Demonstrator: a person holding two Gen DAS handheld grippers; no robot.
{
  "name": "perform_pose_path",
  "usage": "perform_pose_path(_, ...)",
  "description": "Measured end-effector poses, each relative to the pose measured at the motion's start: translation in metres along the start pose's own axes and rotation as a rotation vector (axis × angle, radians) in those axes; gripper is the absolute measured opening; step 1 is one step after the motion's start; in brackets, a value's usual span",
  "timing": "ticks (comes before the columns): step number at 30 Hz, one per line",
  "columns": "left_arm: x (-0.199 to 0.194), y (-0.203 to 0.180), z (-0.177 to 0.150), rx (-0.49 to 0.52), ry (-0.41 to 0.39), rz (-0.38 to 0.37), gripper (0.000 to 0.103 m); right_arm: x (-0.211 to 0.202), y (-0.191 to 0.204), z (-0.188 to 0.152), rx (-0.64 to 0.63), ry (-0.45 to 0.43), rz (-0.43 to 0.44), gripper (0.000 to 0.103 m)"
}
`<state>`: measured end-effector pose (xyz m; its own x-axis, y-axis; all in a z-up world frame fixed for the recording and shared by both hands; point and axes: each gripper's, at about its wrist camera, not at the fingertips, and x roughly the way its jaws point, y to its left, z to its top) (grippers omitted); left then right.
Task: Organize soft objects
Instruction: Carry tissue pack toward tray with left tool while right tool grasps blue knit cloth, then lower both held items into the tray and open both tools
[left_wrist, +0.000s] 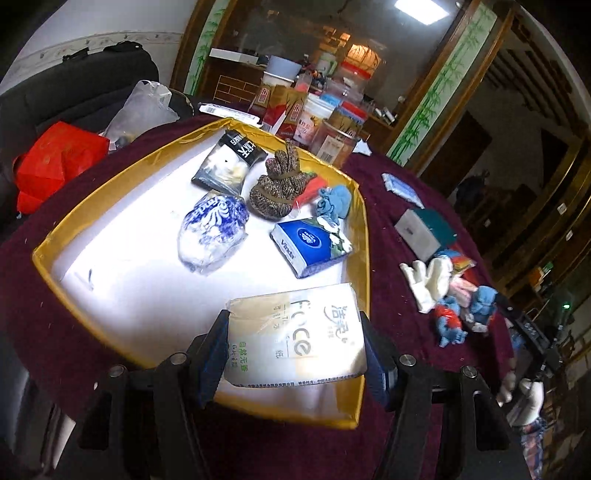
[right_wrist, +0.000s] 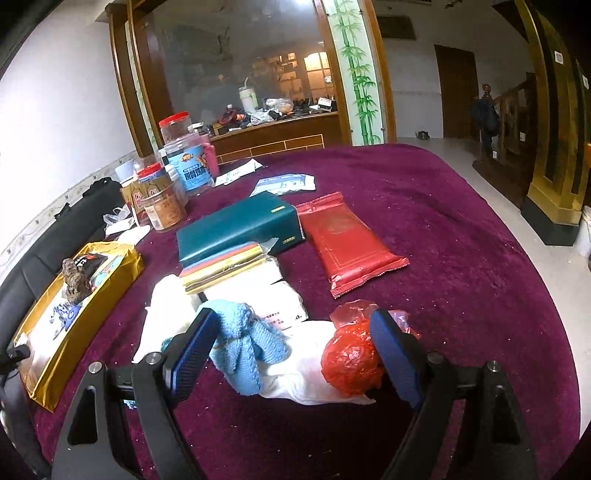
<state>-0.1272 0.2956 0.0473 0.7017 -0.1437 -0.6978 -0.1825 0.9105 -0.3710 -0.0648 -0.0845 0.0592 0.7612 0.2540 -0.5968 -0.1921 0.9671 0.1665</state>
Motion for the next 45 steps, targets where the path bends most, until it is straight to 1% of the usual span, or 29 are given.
perform_pose_path(4, 0.023, -0.009, 0.014, 0.047, 0.029, 0.058, 0.068, 0.000, 0.000, 0.000, 0.001, -0.001, -0.001, 0.083)
perform_pose_path(8, 0.040, -0.014, 0.020, 0.061, 0.059, 0.085, 0.068, 0.001, 0.002, 0.000, -0.002, -0.001, 0.000, 0.083)
perform_pose_path(13, 0.046, -0.015, 0.016, 0.055, 0.066, 0.080, 0.068, 0.000, 0.002, 0.000, -0.007, 0.000, 0.017, 0.083)
perform_pose_path(16, 0.044, -0.013, 0.013, 0.047, 0.066, 0.073, 0.068, 0.004, 0.011, -0.002, -0.048, 0.011, 0.025, 0.083)
perform_pose_path(20, 0.038, -0.009, 0.009, 0.036, 0.057, 0.055, 0.068, 0.012, 0.025, -0.006, -0.115, 0.025, -0.005, 0.083)
perform_pose_path(21, 0.036, -0.010, 0.008, 0.040, 0.051, 0.055, 0.068, 0.014, 0.028, -0.007, -0.130, 0.028, -0.009, 0.080)
perform_pose_path(22, 0.031, -0.011, 0.008, 0.046, 0.041, 0.054, 0.068, 0.014, 0.029, -0.008, -0.139, 0.028, -0.004, 0.063)
perform_pose_path(24, 0.026, -0.012, 0.006, 0.045, 0.031, 0.046, 0.068, 0.018, 0.032, -0.010, -0.156, 0.052, 0.031, 0.035)
perform_pose_path(30, 0.004, 0.000, 0.006, 0.021, -0.006, 0.037, 0.068, 0.010, 0.039, -0.011, -0.177, 0.018, 0.033, 0.034)
perform_pose_path(35, -0.016, 0.030, 0.012, -0.032, -0.037, 0.063, 0.068, -0.006, 0.037, -0.003, -0.080, 0.031, 0.099, 0.034)
perform_pose_path(38, -0.020, 0.052, 0.018, -0.056, -0.037, 0.123, 0.068, -0.019, 0.064, 0.003, -0.095, 0.038, 0.167, 0.034)
perform_pose_path(40, -0.014, 0.063, 0.025, -0.066, -0.015, 0.153, 0.068, -0.025, 0.099, 0.005, -0.148, 0.055, 0.231, 0.034)
perform_pose_path(42, -0.004, 0.067, 0.034, -0.044, 0.013, 0.207, 0.068, -0.025, 0.132, 0.005, -0.196, 0.080, 0.290, 0.034)
perform_pose_path(43, 0.002, 0.067, 0.039, -0.024, 0.032, 0.238, 0.068, -0.024, 0.156, 0.003, -0.233, 0.101, 0.331, 0.034)
perform_pose_path(45, 0.014, 0.069, 0.048, 0.005, 0.056, 0.277, 0.068, -0.020, 0.190, -0.001, -0.277, 0.139, 0.386, 0.034)
